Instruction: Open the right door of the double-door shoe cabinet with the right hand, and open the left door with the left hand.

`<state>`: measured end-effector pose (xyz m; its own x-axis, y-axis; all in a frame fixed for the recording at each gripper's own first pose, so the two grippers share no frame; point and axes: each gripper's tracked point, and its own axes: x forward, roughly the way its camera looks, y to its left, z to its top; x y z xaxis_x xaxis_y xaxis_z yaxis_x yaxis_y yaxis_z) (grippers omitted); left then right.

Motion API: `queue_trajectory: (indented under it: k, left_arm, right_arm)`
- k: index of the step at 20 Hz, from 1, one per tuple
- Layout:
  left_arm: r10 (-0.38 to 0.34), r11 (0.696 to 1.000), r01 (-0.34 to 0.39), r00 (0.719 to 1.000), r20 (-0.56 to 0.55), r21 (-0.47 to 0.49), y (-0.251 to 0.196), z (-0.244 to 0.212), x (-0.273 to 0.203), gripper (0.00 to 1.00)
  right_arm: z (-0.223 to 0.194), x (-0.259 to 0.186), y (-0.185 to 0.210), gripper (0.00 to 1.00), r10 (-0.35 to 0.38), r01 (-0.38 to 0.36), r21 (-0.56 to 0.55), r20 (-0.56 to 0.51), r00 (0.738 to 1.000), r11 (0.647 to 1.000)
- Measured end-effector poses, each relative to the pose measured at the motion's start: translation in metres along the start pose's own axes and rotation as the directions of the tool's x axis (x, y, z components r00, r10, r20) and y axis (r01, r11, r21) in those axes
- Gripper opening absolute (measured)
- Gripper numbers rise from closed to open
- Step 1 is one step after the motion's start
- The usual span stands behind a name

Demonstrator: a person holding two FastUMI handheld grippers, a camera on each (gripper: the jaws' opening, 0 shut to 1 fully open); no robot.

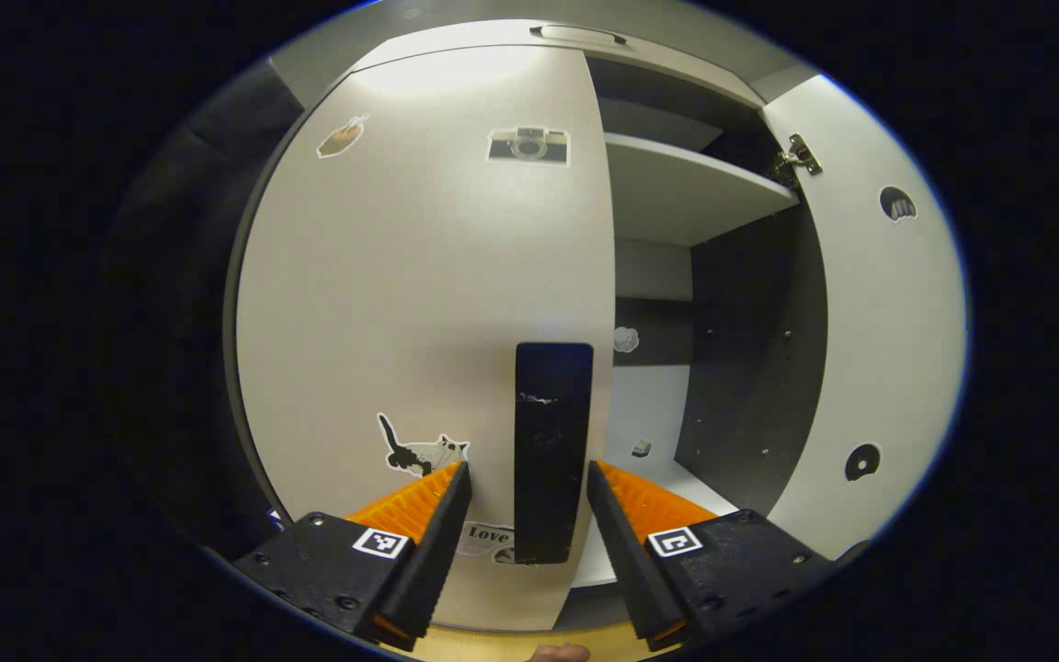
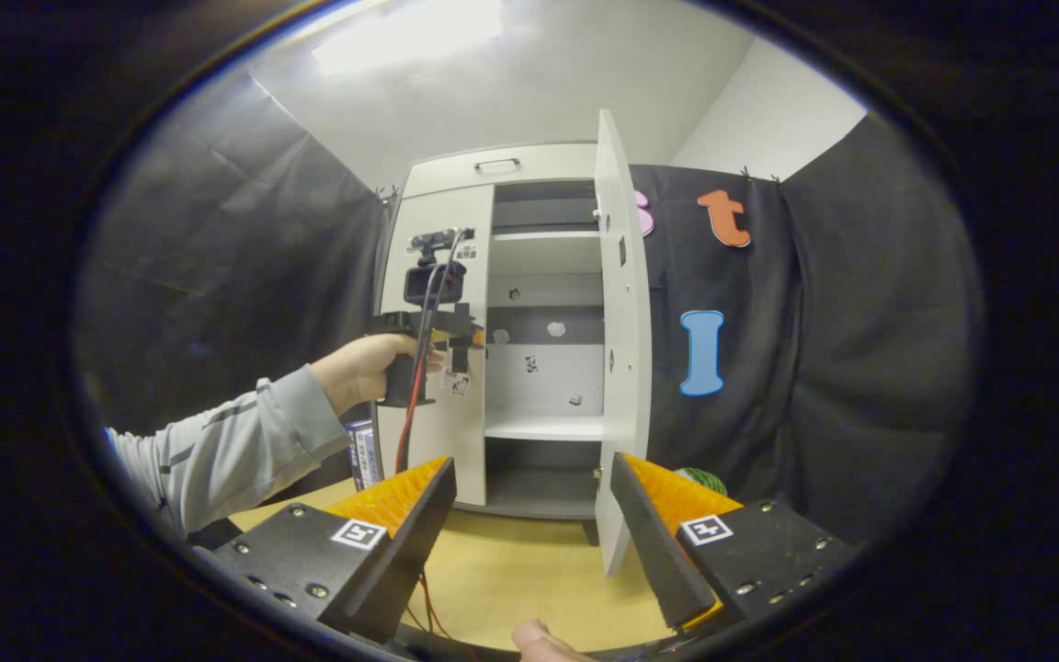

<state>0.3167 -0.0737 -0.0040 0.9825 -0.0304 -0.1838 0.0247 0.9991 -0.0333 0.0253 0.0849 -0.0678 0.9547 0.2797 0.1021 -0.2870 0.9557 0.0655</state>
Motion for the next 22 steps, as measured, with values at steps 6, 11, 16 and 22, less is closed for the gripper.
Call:
queue_trajectory:
  k: [6, 11, 16, 22]
  left_arm:
    - [-0.028, 0.999, 0.029, 0.999, 0.021, -0.029, -0.013, 0.005, 0.005, 0.43]
    - [-0.002, 1.000, 0.002, 1.000, 0.010, -0.025, -0.013, 0.001, 0.009, 0.26]
    - [-0.050, 0.998, 0.050, 0.999, -0.002, -0.028, -0.013, -0.001, 0.004, 0.23]
    - [-0.123, 0.992, 0.123, 0.992, -0.002, -0.036, -0.010, -0.003, -0.005, 0.21]
  right_arm:
    - [-0.003, -0.010, 0.001, 1.00, -0.002, 0.003, 0.012, -0.015, 1.000, 1.000]
    - [0.005, -0.025, 0.002, 1.00, -0.022, 0.022, 0.054, 0.003, 1.000, 0.998]
    - [0.006, -0.038, 0.005, 1.00, -0.050, 0.050, 0.073, -0.005, 0.999, 0.996]
    - [0.001, -0.053, 0.010, 1.00, -0.074, 0.075, 0.066, -0.024, 0.997, 0.995]
